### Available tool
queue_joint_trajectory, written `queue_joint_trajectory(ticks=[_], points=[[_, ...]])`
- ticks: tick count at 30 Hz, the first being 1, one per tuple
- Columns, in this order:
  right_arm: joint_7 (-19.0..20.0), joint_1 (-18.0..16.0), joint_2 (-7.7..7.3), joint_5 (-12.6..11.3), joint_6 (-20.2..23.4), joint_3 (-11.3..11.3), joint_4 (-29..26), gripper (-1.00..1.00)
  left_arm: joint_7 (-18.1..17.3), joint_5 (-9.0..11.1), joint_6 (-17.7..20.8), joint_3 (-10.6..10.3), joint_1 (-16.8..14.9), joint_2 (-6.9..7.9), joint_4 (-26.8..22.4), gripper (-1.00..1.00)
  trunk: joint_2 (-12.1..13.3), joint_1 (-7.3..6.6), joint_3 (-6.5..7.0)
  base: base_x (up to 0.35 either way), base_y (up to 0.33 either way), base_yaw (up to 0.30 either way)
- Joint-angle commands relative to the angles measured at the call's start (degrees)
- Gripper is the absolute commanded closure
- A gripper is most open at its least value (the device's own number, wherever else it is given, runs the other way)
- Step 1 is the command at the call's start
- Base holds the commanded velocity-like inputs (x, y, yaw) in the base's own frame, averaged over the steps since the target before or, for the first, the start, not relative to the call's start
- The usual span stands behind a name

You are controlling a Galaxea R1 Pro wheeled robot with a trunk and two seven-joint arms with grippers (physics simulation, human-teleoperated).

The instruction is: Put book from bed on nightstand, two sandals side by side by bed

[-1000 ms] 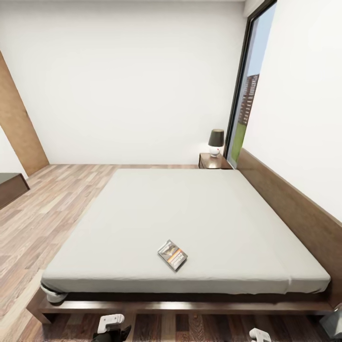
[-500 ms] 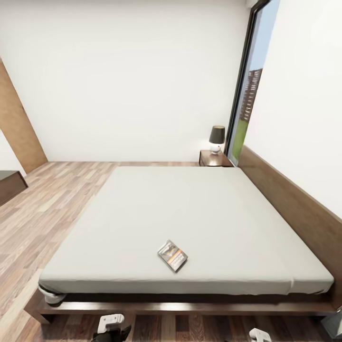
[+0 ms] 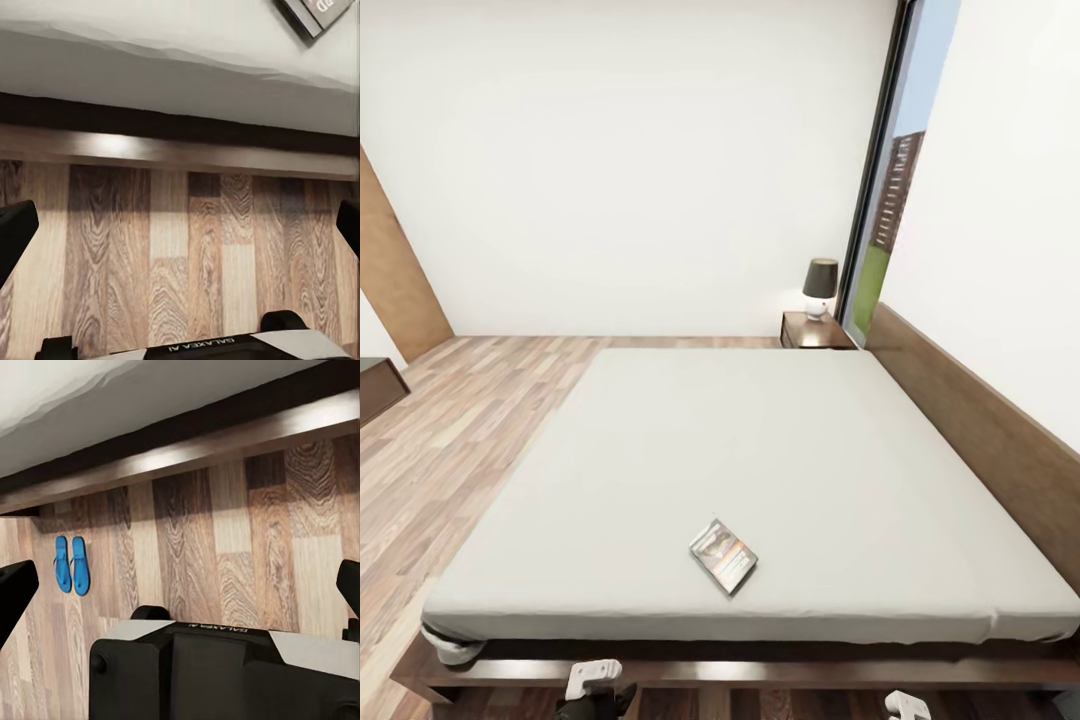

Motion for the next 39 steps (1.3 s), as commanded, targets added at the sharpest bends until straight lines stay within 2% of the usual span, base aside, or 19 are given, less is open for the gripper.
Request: queue_joint_trajectory(ticks=[1,5,7,8,9,11,12,13,16,17,19,20,21,22,25,27,28,33,39], points=[[0.2,-0.1,-0.01,-0.1,0.0,-0.1,0.0,-1.0,-1.0,-0.4,0.0,0.4,-0.2,0.0,-0.5,-1.0,-0.1,0.03,-0.21,0.028,0.0,0.0],[0.2,-0.1,-0.01,-0.1,0.0,-0.1,0.0,-1.0,-6.8,-0.3,4.4,0.4,-0.8,-0.03,-5.2,-1.0,-0.1,0.03,-0.57,0.012,0.0,0.0],[0.2,-0.1,-0.01,-0.1,0.0,-0.1,0.0,-1.0,-12.0,-0.3,11.3,0.3,-1.0,-0.08,-11.5,-1.0,-0.1,0.03,-0.75,0.004,0.0,0.0],[0.2,-0.1,-0.01,-0.1,0.0,-0.1,0.1,-1.0,-15.8,-0.3,16.9,0.2,-1.1,-0.14,-16.9,-1.0,-0.1,0.03,-0.84,0.002,0.0,0.0],[0.2,-0.1,-0.01,-0.1,0.0,-0.1,0.1,-1.0,-23.1,-0.4,27.9,0.1,-1.3,-0.59,-27.9,-1.0,-0.1,0.03,-0.93,0.0,0.0,0.0],[0.2,-0.1,-0.01,-0.1,0.0,-0.1,0.1,-1.0,-27.6,-0.4,36.8,0.0,-1.5,-1.6,-38.3,-1.0,-0.1,0.03,-1.1,0.0,0.0,0.0],[0.2,-0.1,-0.01,-0.1,0.0,-0.1,0.1,-1.0,-29.5,-0.4,43.5,-0.1,-3.0,-3.11,-46.9,-1.0,-0.1,0.03,-1.19,0.0,0.0,0.0],[0.2,-0.1,-0.01,-0.1,0.0,-0.1,0.1,-1.0,-30.1,-0.3,49.9,-0.1,-7.7,-5.05,-52.5,-1.0,-0.1,0.03,-1.28,0.0,0.0,0.0],[0.2,-0.1,-0.01,-0.1,0.0,-0.1,0.1,-1.0,-29.2,-0.2,53.0,-0.1,-13.1,-6.18,-53.9,-1.0,-0.1,0.03,-1.55,0.0,0.0,0.0],[0.2,-0.1,0.0,-0.1,0.0,-0.1,0.1,-1.0,-26.4,-0.1,53.5,-0.1,-15.5,-7.14,-53.5,-1.0,-0.1,0.03,-1.64,0.0,0.0,0.0],[0.2,-0.1,0.05,-0.1,0.0,-0.1,0.1,-1.0,-17.4,0.4,54.0,-0.1,-19.8,-9.17,-51.9,-1.0,-0.1,0.03,-1.82,0.0,0.0,0.0],[0.2,-0.1,0.06,-0.1,-0.1,-0.1,0.1,-1.0,-7.7,3.1,53.8,0.0,-22.5,-10.36,-49.8,-1.0,-0.1,0.03,-1.91,0.0,0.0,0.0],[0.2,-0.1,0.07,-0.1,-0.1,-0.1,0.1,-1.0,-3.1,5.7,53.0,0.0,-23.4,-10.69,-48.7,-1.0,-0.1,0.03,-2.0,0.0,0.0,0.0],[0.2,-0.1,0.07,-0.1,0.0,-0.1,0.1,-1.0,-0.9,7.3,52.3,0.0,-23.8,-10.8,-48.0,-1.0,-0.1,0.03,-2.09,0.0,0.0,0.0],[0.2,-0.1,0.07,-0.1,0.0,-0.1,0.1,-1.0,11.4,17.1,44.3,-0.1,-24.8,-11.07,-41.3,-1.0,-0.1,0.03,-2.36,0.0,0.0,0.0],[0.2,-0.1,0.07,-0.1,0.0,-0.1,0.1,-1.0,17.1,20.8,36.9,-0.2,-25.0,-11.14,-34.6,-1.0,-0.1,0.03,-2.54,0.0,0.0,0.0],[0.2,-0.1,0.07,-0.1,-0.1,-0.1,0.1,-1.0,19.6,22.3,31.1,-0.3,-25.1,-11.24,-28.3,-1.0,-0.1,0.03,-2.63,0.0,0.0,0.0],[0.2,-0.1,0.07,-0.1,-0.1,-0.1,0.1,-1.0,21.2,23.3,27.4,-2.0,-25.2,-11.31,-22.5,-1.0,-0.1,0.03,-3.07,0.0,0.0,0.0],[0.2,-0.1,0.15,-0.1,-0.1,-0.1,0.1,-1.0,21.0,23.7,31.1,-4.5,-25.2,-11.47,-21.8,-1.0,-0.1,0.03,-3.61,0.0,0.0,0.0]])
